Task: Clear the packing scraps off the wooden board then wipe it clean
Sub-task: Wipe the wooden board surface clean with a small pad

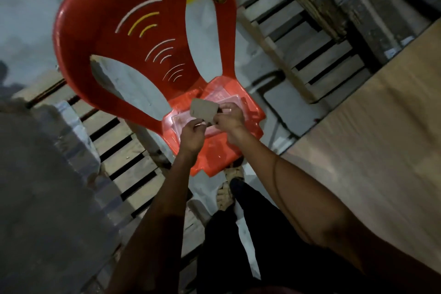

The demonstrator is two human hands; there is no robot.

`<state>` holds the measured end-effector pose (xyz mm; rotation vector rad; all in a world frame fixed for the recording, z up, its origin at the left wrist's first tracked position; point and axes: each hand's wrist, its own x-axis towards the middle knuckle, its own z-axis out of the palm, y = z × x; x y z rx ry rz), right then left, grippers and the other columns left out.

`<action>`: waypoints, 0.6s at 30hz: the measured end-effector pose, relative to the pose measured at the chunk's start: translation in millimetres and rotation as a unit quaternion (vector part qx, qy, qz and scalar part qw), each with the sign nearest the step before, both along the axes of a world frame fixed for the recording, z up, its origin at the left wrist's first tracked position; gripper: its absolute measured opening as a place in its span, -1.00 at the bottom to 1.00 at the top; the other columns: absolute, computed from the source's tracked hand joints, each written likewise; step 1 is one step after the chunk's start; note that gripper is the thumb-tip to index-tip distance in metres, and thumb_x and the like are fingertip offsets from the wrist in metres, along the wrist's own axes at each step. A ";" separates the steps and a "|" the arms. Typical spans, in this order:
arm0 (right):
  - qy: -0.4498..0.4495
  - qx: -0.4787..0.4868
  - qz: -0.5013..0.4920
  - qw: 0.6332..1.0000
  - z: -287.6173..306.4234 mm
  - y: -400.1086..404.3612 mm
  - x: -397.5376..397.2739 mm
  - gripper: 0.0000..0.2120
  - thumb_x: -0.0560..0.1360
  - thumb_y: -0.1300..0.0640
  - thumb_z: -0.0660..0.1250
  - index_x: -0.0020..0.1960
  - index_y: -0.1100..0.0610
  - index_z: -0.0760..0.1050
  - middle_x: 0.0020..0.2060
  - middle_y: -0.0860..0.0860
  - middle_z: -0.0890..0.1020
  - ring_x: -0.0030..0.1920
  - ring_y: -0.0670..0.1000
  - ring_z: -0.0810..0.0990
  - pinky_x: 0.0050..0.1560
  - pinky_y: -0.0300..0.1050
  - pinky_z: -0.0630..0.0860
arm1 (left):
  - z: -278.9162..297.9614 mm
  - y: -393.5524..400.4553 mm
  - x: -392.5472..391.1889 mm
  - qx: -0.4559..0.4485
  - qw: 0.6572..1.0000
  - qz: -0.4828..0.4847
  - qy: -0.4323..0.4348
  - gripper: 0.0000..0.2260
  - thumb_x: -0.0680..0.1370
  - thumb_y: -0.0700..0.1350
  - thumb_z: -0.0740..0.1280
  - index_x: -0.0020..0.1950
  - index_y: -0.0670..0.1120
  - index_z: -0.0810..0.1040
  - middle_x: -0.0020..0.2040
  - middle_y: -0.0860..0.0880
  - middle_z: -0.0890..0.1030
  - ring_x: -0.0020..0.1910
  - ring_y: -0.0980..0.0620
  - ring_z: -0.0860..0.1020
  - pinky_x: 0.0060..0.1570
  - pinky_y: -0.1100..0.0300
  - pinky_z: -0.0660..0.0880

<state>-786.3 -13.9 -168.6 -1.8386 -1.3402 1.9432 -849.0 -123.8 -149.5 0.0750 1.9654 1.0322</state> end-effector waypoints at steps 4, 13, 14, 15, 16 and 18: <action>0.110 -0.013 -0.062 0.992 81.7 -33.1 57.1 -0.34 0.40 0.53 0.34 0.40 0.08 0.37 -0.05 0.19 0.64 -0.13 0.06 0.62 -0.28 -0.11 0.56 | 64.3 -9.9 36.6 0.070 0.991 0.074 -0.091 -0.75 0.64 -0.03 0.28 0.25 -0.13 0.55 0.14 -0.16 0.67 0.03 -0.09 0.65 -0.11 0.06 0.54; 0.095 0.057 -0.121 0.986 207.2 -92.4 208.3 -0.88 0.51 0.30 0.41 -0.02 0.12 0.63 -0.27 0.01 0.65 -0.24 -0.01 0.60 -0.22 -0.17 0.55 | 176.4 -30.7 160.5 0.212 0.976 0.025 -0.054 -0.70 0.54 -0.37 0.37 0.25 -0.18 0.52 -0.09 -0.26 0.62 -0.10 -0.12 0.61 0.01 -0.10 0.62; 0.089 0.064 -0.132 0.985 212.9 -93.8 224.0 -0.94 0.54 0.23 0.42 -0.03 0.09 0.64 -0.24 -0.01 0.68 -0.21 -0.02 0.62 -0.19 -0.15 0.57 | 184.1 -30.7 173.7 0.218 0.975 0.008 -0.048 -0.70 0.55 -0.38 0.36 0.25 -0.18 0.52 -0.13 -0.21 0.62 -0.15 -0.09 0.61 -0.04 -0.09 0.62; 0.084 0.068 -0.144 0.984 217.3 -94.3 240.2 -0.97 0.55 0.17 0.43 -0.03 0.09 0.65 -0.20 0.00 0.70 -0.18 -0.01 0.64 -0.13 -0.10 0.58 | 192.2 -30.2 186.1 0.224 0.974 -0.012 -0.039 -0.71 0.55 -0.39 0.35 0.25 -0.18 0.51 -0.20 -0.16 0.61 -0.22 -0.02 0.61 -0.12 -0.02 0.62; 0.084 0.071 -0.154 0.982 222.3 -94.1 255.4 -0.96 0.56 0.15 0.43 -0.03 0.11 0.66 -0.17 0.03 0.72 -0.15 0.02 0.65 -0.10 -0.05 0.58 | 198.8 -28.8 197.4 0.228 0.973 -0.039 -0.026 -0.71 0.55 -0.40 0.34 0.26 -0.20 0.51 -0.25 -0.10 0.58 -0.28 0.04 0.59 -0.20 0.06 0.60; 0.107 0.056 -0.185 0.975 233.0 -93.4 283.1 -0.95 0.56 0.21 0.42 -0.03 0.16 0.65 -0.13 0.12 0.73 -0.10 0.10 0.67 -0.02 0.02 0.60 | 209.2 -24.3 220.0 0.240 0.966 -0.097 -0.001 -0.70 0.54 -0.39 0.36 0.25 -0.19 0.52 -0.22 -0.06 0.57 -0.23 0.04 0.57 -0.19 0.12 0.57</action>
